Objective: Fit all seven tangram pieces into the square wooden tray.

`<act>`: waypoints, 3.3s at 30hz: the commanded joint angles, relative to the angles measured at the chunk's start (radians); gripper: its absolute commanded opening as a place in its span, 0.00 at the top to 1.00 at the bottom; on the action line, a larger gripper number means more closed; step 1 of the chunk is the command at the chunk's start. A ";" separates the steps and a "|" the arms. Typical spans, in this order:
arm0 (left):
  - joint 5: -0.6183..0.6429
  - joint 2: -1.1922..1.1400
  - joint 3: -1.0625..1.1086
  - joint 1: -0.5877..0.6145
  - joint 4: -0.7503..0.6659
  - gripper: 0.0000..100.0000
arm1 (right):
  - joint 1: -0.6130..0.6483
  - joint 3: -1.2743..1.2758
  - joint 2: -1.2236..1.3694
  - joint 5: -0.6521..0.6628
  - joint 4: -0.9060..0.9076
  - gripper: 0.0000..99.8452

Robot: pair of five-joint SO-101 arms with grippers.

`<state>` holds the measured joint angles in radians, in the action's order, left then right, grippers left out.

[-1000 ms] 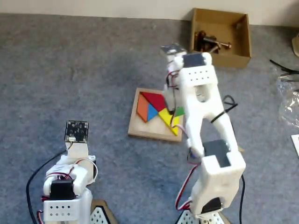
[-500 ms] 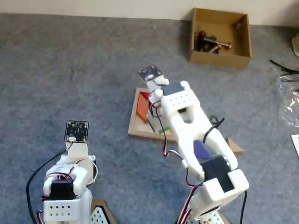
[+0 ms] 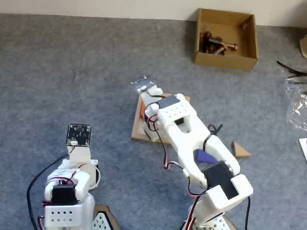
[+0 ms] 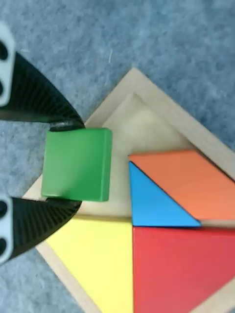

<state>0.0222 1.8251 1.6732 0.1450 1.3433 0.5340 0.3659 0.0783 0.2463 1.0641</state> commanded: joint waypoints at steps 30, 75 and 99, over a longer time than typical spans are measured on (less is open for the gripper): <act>-0.006 0.005 0.022 0.013 0.008 0.99 | -0.050 0.013 0.079 0.031 -0.104 0.93; -0.006 0.005 0.022 0.013 0.008 0.99 | -0.048 -0.064 0.074 0.026 -0.125 0.93; -0.006 0.005 0.022 0.013 0.008 0.99 | -0.087 -0.090 -0.051 0.028 -0.013 0.93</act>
<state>0.0222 1.8251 1.6732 0.1450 1.3433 0.4618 0.3061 0.0905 0.2677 1.0457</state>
